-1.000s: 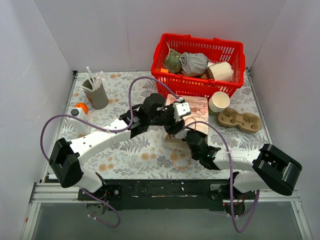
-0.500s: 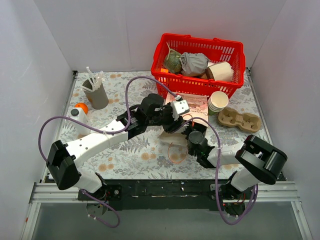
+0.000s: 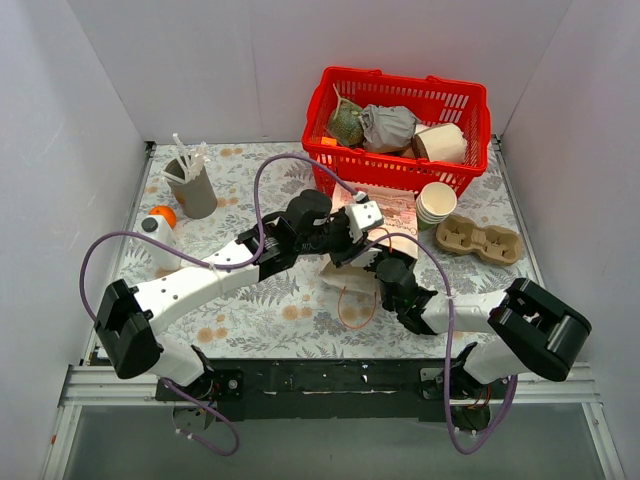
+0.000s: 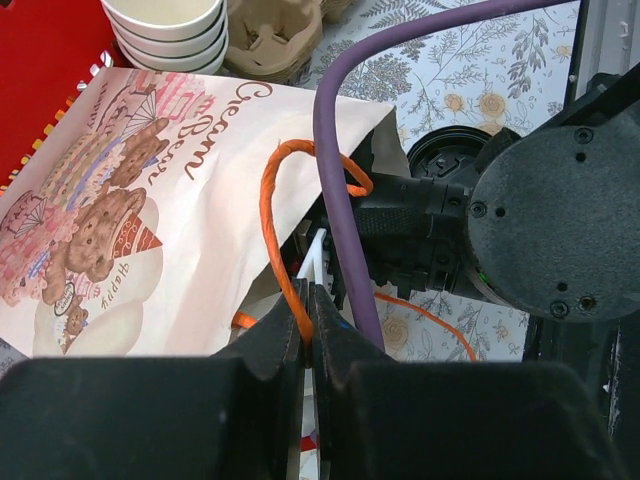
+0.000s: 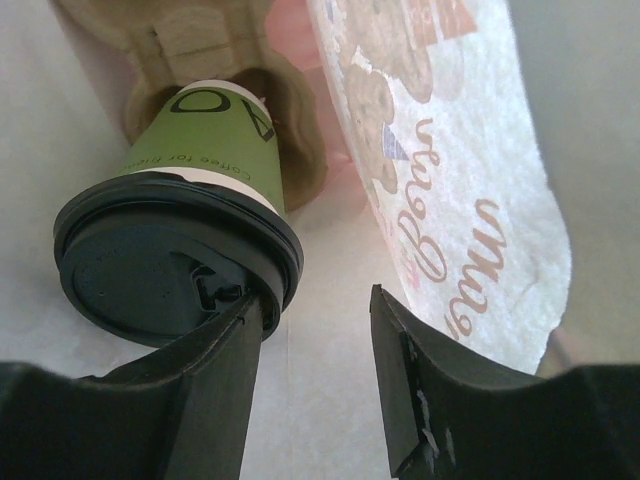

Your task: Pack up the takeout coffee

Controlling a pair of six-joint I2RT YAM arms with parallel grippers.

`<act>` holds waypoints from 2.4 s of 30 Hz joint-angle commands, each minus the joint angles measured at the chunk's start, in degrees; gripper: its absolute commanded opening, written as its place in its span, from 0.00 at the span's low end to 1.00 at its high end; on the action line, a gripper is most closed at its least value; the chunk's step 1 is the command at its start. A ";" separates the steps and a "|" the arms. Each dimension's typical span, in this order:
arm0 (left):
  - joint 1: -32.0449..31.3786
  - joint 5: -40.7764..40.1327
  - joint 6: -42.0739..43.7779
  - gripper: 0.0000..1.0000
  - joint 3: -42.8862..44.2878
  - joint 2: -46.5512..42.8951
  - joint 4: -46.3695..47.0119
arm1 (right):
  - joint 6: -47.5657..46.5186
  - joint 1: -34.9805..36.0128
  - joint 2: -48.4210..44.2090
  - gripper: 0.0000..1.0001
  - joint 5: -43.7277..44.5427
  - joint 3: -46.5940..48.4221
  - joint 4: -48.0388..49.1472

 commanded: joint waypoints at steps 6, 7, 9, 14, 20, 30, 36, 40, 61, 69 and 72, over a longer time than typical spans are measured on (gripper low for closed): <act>-0.01 0.94 -2.75 0.00 0.38 1.50 -5.91 | 7.39 -1.32 0.57 0.57 3.25 4.30 4.59; -0.01 0.85 -2.75 0.00 0.29 1.50 -5.83 | 7.31 -1.32 0.48 0.57 3.51 4.39 4.77; -0.01 0.15 -2.84 0.00 0.38 1.68 -5.82 | 7.57 -1.32 -0.22 0.59 3.60 4.56 4.69; -0.01 -2.57 -5.21 0.00 1.35 2.64 -5.82 | 13.95 -0.79 -4.00 0.63 2.29 6.93 -8.61; -0.01 -3.63 -7.85 0.00 1.35 2.64 -5.12 | 25.84 0.44 -12.86 0.70 -6.93 10.10 -27.73; 0.08 -3.10 -9.34 0.00 1.88 2.91 -5.03 | 29.98 1.67 -19.21 0.73 -9.67 9.93 -35.39; -0.01 -4.51 -10.22 0.00 2.23 2.56 -5.03 | 35.15 2.99 -22.72 0.74 -12.04 13.61 -41.80; 0.08 -4.86 -10.75 0.00 2.32 2.38 -5.03 | 41.48 3.16 -26.84 0.74 -16.15 15.64 -46.55; -0.01 -7.93 -18.39 0.00 6.96 1.94 -8.19 | 54.76 3.16 -44.61 0.71 -34.99 18.98 -47.61; -0.01 -8.99 -24.19 0.31 6.80 0.10 -11.36 | 56.79 3.16 -47.25 0.73 -32.26 19.77 -54.98; -0.01 -8.56 -24.37 0.98 4.61 -1.31 -11.54 | 57.66 3.16 -47.86 0.73 -29.98 19.95 -57.71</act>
